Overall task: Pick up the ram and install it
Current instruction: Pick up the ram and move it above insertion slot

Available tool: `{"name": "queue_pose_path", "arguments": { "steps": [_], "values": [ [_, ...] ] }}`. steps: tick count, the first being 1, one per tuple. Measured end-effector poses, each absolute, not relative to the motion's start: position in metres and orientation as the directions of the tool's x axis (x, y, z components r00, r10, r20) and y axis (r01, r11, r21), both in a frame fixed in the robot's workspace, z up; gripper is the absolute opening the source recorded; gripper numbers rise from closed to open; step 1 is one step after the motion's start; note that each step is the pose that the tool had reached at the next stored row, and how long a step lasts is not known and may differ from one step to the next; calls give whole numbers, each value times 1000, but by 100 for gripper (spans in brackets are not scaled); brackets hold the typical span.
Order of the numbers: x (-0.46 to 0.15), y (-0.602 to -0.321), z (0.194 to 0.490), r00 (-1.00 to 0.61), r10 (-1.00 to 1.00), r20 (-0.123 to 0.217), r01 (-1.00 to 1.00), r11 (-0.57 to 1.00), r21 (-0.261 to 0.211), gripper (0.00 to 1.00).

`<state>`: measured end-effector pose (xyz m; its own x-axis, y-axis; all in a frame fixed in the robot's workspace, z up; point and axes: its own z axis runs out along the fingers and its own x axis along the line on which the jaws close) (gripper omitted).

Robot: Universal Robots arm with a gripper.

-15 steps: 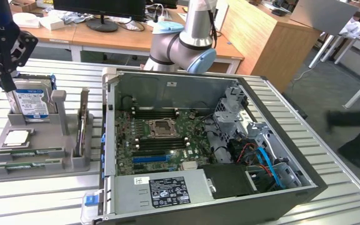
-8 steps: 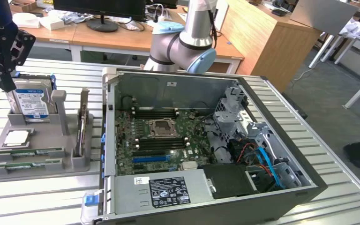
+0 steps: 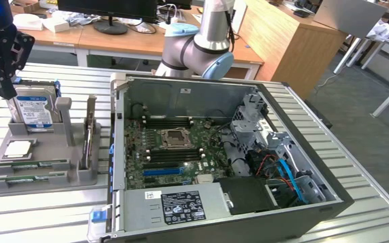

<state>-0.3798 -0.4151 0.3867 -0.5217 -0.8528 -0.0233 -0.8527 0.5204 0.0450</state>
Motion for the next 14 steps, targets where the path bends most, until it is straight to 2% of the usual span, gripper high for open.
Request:
{"name": "queue_pose_path", "arguments": {
  "steps": [14],
  "values": [
    [-380, -415, 387, -305, -952, -23, -952, 304, 45, 10]
  ]
}}
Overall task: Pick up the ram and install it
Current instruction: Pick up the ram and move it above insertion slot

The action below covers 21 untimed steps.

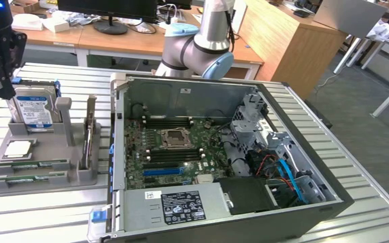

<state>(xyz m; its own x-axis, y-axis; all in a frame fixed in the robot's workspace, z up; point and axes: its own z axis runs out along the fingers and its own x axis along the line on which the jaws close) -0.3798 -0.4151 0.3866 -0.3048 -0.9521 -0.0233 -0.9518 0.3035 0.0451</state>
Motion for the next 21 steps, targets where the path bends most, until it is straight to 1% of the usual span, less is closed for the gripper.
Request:
{"name": "queue_pose_path", "arguments": {
  "steps": [8, 16, 21],
  "values": [
    [-380, -415, 387, -182, -983, -23, -983, 181, 45, 10],
    [-380, -415, 387, -170, -985, -23, -985, 169, 45, 10],
    [-380, -415, 387, -130, -991, -23, -991, 129, 45, 10]
  ]
}}
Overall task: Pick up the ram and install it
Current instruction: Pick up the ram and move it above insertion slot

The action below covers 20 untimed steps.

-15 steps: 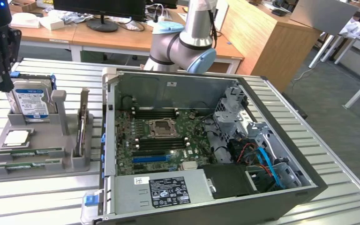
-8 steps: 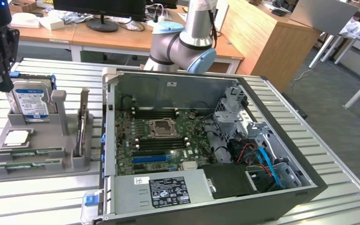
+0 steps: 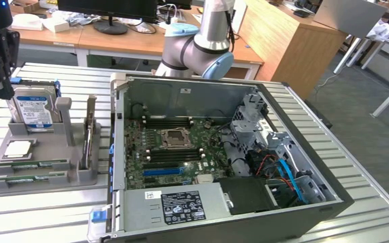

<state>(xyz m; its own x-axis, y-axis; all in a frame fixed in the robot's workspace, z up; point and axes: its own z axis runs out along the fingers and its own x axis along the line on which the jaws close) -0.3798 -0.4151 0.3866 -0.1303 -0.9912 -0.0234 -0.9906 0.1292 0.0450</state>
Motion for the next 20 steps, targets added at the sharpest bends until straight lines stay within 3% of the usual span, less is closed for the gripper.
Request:
{"name": "queue_pose_path", "arguments": {
  "steps": [17, 19, 20],
  "values": [
    [-380, -415, 387, -114, -993, -23, -993, 113, 45, 11],
    [-380, -415, 387, -114, -993, -23, -993, 113, 45, 23],
    [-380, -415, 387, -114, -993, -23, -993, 113, 45, 23]
  ]
}}
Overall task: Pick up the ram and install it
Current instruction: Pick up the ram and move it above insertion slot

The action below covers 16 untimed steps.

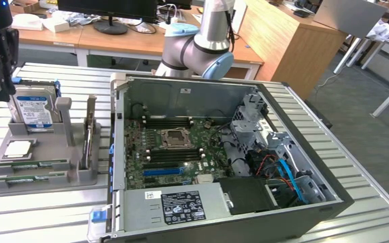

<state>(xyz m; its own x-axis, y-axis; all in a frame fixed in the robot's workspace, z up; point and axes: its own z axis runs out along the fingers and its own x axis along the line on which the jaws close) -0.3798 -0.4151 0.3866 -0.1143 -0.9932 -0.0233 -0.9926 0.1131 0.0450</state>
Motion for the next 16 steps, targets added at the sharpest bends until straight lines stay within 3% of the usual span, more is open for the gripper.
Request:
{"name": "queue_pose_path", "arguments": {
  "steps": [1, 16],
  "values": [
    [-380, -415, 387, -114, -993, -23, -993, 113, 45, 30],
    [-380, -415, 387, -89, -996, -23, -995, 88, 45, 30]
  ]
}}
